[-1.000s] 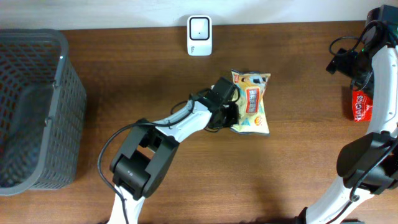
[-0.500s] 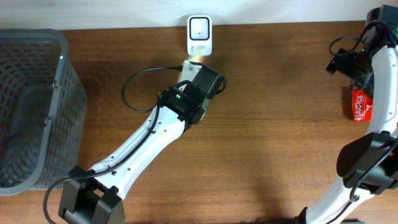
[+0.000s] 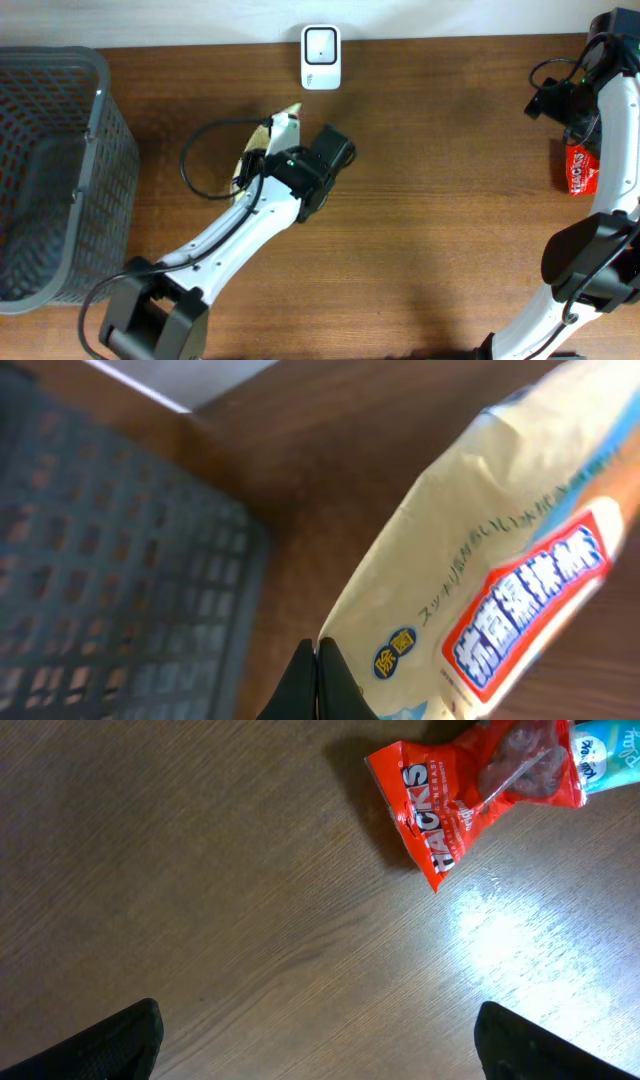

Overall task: Scan the item barcode
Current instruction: 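Lower yellow bag back onto the table with left gripper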

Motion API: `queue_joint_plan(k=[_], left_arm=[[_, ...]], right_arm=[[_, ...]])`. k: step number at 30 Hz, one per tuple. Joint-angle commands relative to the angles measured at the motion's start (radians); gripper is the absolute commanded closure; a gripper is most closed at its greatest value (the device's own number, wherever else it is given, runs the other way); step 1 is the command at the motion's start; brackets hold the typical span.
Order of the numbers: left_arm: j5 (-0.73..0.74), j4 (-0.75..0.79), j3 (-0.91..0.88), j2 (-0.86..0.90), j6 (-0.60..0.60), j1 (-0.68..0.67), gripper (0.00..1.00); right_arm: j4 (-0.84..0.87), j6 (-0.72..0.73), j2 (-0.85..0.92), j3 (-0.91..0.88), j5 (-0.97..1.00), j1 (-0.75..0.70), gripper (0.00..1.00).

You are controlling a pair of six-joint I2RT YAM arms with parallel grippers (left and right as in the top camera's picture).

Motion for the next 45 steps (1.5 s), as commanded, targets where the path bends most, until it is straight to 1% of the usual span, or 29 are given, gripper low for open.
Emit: queue_joint_plan(k=[1, 2, 4, 8, 10, 12, 15, 17, 18, 20, 22, 26, 27, 30, 32, 33, 34, 36, 38, 41, 42, 43, 45], left_arm=[[-0.182, 0.002, -0.066, 0.018, -0.089, 0.003, 1.0], [-0.16, 0.002, -0.074, 0.018, -0.097, 0.003, 1.0], [-0.054, 0.001, -0.083, 0.018, -0.1, 0.0, 1.0], [0.275, -0.009, -0.085, 0.018, -0.1, -0.057, 1.0], [0.41, -0.005, -0.085, 0.018, -0.1, -0.105, 1.0], [0.463, -0.003, -0.084, 0.018, -0.1, -0.143, 1.0], [0.486, -0.004, -0.085, 0.018, -0.1, -0.198, 0.94], [0.486, 0.002, -0.084, 0.018, -0.1, -0.228, 0.83], [0.487, 0.006, -0.084, 0.018, -0.1, -0.24, 0.8], [0.497, 0.003, -0.074, 0.018, -0.1, -0.253, 0.81], [0.539, -0.017, -0.027, 0.017, -0.1, -0.253, 0.81], [0.532, -0.053, 0.089, 0.015, -0.1, -0.201, 0.77], [0.526, -0.045, 0.106, 0.015, -0.1, -0.173, 0.77], [0.534, 0.014, 0.107, 0.022, -0.1, -0.068, 0.91], [0.626, 0.066, 0.107, 0.048, -0.1, -0.002, 0.96], [0.663, 0.083, 0.107, 0.059, -0.1, 0.013, 0.97], [0.735, 0.128, 0.107, 0.091, -0.1, 0.039, 0.98], [0.771, 0.208, 0.107, 0.151, -0.1, 0.053, 0.97], [0.771, 0.272, 0.107, 0.201, -0.1, 0.053, 0.96], [0.769, 0.352, 0.107, 0.274, -0.1, 0.053, 0.91], [0.766, 0.37, 0.107, 0.301, -0.1, 0.053, 0.91], [0.756, 0.37, 0.107, 0.323, -0.1, 0.053, 0.93], [0.689, 0.351, 0.107, 0.365, -0.1, 0.056, 0.99]], right_arm=[[0.001, -0.006, 0.001, 0.002, -0.001, -0.001, 0.01], [0.001, -0.006, 0.001, 0.002, -0.001, -0.001, 0.01], [0.001, -0.006, 0.001, 0.002, -0.001, -0.001, 0.02], [0.001, -0.006, 0.001, 0.002, -0.001, -0.001, 0.01], [0.0, -0.006, 0.001, 0.002, 0.0, -0.001, 0.01], [0.001, -0.006, 0.001, 0.002, -0.001, -0.001, 0.01], [0.001, -0.006, 0.001, 0.002, -0.001, -0.001, 0.01], [0.001, -0.006, 0.001, 0.002, -0.001, -0.001, 0.01], [0.0, -0.006, 0.001, 0.002, 0.0, -0.001, 0.01], [0.0, -0.006, 0.001, 0.002, -0.001, -0.001, 0.01], [0.001, -0.006, 0.001, 0.002, -0.001, -0.001, 0.01], [0.001, -0.006, 0.001, 0.002, -0.001, -0.001, 0.01], [0.001, -0.006, 0.001, 0.002, -0.001, -0.001, 0.01], [0.001, -0.006, 0.001, 0.002, -0.001, -0.001, 0.01], [0.001, -0.006, 0.001, 0.002, -0.001, -0.001, 0.01], [0.001, -0.006, 0.001, 0.002, -0.001, -0.001, 0.01], [0.001, -0.006, 0.001, 0.002, -0.001, -0.001, 0.01], [0.001, -0.006, 0.001, 0.002, 0.0, -0.001, 0.01], [0.0, -0.006, 0.001, 0.002, -0.001, -0.001, 0.01], [0.001, -0.006, 0.001, 0.002, -0.001, -0.001, 0.01], [0.001, -0.006, 0.001, 0.002, -0.001, -0.001, 0.01], [0.0, -0.006, 0.001, 0.002, -0.001, -0.001, 0.01], [0.0, -0.006, 0.001, 0.002, -0.001, -0.001, 0.01]])
